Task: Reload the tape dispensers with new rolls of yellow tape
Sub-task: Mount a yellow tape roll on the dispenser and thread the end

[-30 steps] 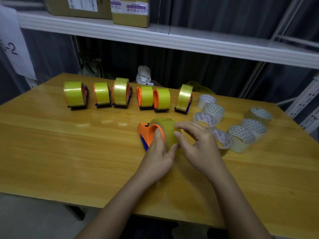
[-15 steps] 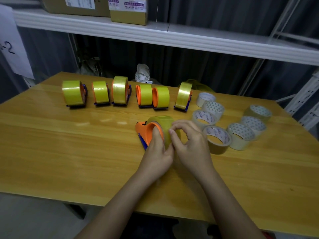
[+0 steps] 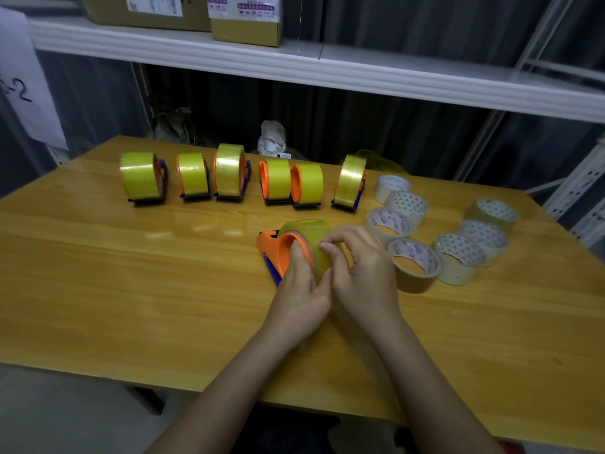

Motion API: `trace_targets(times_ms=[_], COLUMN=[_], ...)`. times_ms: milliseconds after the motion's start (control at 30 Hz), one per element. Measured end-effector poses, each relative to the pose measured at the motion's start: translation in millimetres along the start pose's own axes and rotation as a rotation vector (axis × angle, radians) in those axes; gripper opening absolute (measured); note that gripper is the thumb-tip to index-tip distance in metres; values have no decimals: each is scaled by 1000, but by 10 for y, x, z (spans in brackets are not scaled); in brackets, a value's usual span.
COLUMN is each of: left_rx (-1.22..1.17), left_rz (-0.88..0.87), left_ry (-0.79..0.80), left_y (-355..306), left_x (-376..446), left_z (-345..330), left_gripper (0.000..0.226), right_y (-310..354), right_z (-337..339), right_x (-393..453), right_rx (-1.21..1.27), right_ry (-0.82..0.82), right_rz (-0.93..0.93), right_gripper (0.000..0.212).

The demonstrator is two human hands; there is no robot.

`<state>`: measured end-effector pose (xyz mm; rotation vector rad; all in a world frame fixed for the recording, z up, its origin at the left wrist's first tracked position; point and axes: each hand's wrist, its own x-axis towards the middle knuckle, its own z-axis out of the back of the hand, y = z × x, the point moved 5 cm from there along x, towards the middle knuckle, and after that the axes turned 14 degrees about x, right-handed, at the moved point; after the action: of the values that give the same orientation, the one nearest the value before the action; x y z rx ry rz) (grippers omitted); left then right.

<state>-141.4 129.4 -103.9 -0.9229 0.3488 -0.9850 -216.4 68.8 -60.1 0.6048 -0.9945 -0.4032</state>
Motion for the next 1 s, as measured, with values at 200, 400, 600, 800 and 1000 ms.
trace_targets(times_ms=[200, 400, 600, 800, 1000], left_rx=[-13, -2, -107, -142, -77], left_rz=[-1, -25, -90, -65, -77], left_ry=[-7, 3, 54, 124, 25], left_y=[3, 70, 110, 172, 185], left_x=[1, 40, 79, 95, 106], left_z=[-14, 36, 106, 222, 344], left_gripper=[63, 70, 53, 35, 32], right_y=[23, -20, -103, -214, -219], right_z=[-44, 3, 40, 26, 18], right_x=[26, 225, 414, 490, 500], right_rx=[-121, -55, 33, 210, 311], right_ry=[54, 244, 311, 370, 393], right_rz=[-41, -188, -309, -503, -635], right_gripper=[7, 10, 11, 15, 21])
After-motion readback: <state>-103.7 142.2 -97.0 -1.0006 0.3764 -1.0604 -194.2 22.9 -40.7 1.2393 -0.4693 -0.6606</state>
